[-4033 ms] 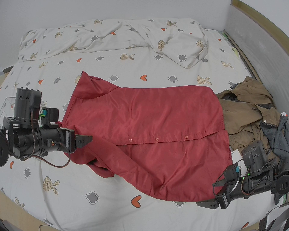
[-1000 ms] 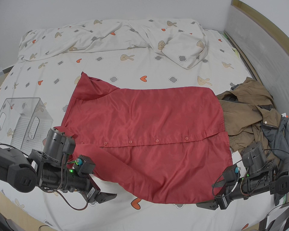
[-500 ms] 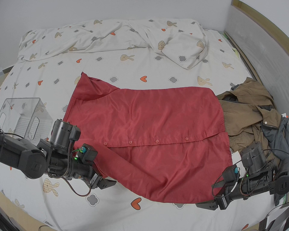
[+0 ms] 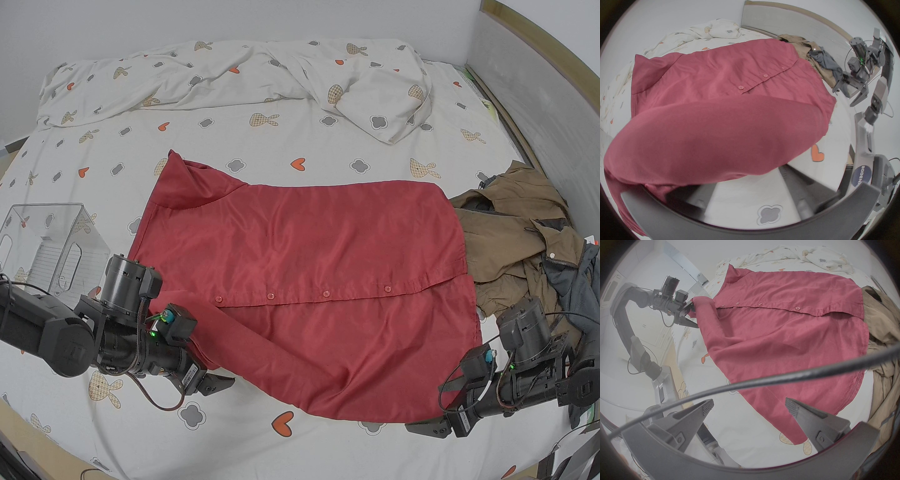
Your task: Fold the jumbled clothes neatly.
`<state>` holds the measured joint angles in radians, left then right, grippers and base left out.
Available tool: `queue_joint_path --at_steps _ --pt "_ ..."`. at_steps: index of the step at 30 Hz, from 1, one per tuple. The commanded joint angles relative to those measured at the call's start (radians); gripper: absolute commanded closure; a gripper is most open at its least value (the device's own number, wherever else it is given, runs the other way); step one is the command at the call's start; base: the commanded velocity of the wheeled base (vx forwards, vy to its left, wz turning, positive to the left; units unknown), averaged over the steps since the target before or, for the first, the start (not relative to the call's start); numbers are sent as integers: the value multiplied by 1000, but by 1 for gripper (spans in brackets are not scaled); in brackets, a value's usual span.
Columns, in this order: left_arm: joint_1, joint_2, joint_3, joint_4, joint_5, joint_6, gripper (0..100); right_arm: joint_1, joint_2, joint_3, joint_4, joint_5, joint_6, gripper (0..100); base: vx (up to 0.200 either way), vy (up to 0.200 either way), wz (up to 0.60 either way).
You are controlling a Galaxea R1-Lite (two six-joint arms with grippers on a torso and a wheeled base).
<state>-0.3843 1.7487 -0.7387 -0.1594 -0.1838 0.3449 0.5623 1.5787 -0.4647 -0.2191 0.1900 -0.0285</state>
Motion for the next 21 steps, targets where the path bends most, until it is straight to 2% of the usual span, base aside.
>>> queue_joint_path --at_steps 1,3,4,6,7,10,16,21 --pt "1 -5 44 -31 1 3 0 1 1 1 0 0 -1 0 0 0 0" --pt "-4 -2 70 -72 3 8 0 1 1 1 0 0 -1 0 0 0 0" --pt "-7 3 82 -97 6 14 100 1 1 1 0 0 -1 0 0 0 0" --pt "-10 12 88 -115 15 17 100 1 1 1 0 0 -1 0 0 0 0" --pt "-12 46 98 -157 69 25 100 2 1 1 0 0 -1 0 0 0 0" --pt "-12 92 101 -207 122 31 100 1 1 1 0 0 -1 0 0 0 0" --pt "-16 143 111 -266 138 36 100 1 1 1 0 0 -1 0 0 0 0" --pt "-21 115 113 -287 178 28 100 1 1 1 0 0 -1 0 0 0 0"
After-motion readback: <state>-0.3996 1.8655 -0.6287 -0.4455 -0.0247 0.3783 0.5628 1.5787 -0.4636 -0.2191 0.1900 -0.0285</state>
